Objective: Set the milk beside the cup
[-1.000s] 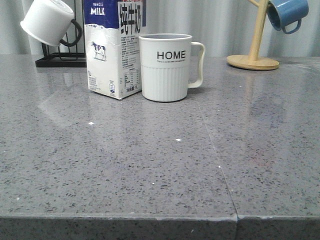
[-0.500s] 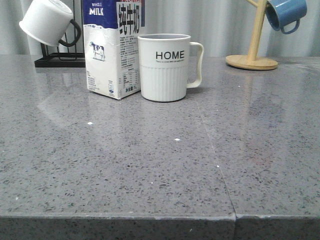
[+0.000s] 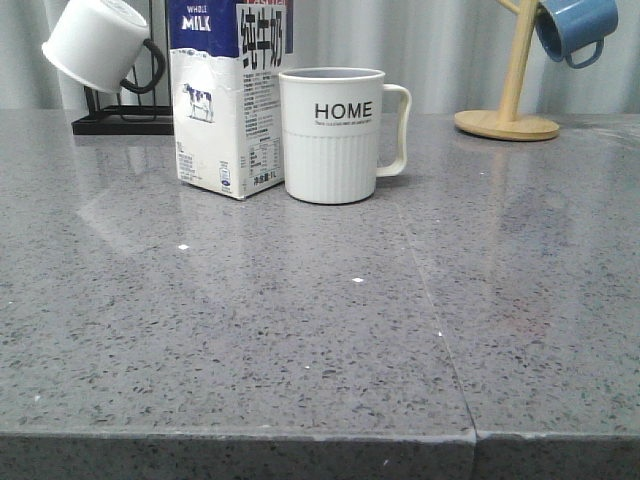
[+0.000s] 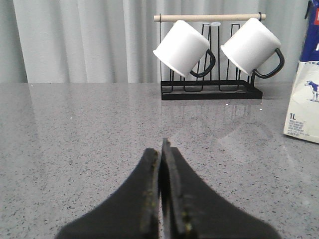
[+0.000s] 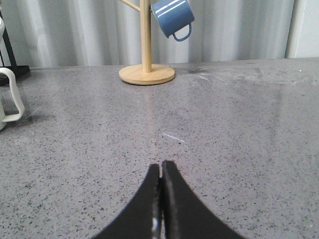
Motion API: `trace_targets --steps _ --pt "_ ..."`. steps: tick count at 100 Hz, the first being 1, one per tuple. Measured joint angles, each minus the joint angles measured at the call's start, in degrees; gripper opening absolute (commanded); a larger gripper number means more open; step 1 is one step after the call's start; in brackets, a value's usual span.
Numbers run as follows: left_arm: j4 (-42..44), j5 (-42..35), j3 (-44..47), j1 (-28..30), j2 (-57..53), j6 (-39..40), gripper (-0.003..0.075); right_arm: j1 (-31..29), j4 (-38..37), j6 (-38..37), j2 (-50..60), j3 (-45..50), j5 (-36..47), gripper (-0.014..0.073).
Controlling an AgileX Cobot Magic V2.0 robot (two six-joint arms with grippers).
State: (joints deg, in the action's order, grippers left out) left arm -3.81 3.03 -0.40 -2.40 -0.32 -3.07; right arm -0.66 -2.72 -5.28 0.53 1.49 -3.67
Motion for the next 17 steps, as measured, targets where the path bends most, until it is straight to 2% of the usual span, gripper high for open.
trace_targets --steps 17 --pt "0.0 0.0 0.0 0.0 0.0 0.0 -0.0020 0.0 0.0 0.0 0.0 0.0 -0.2 -0.0066"
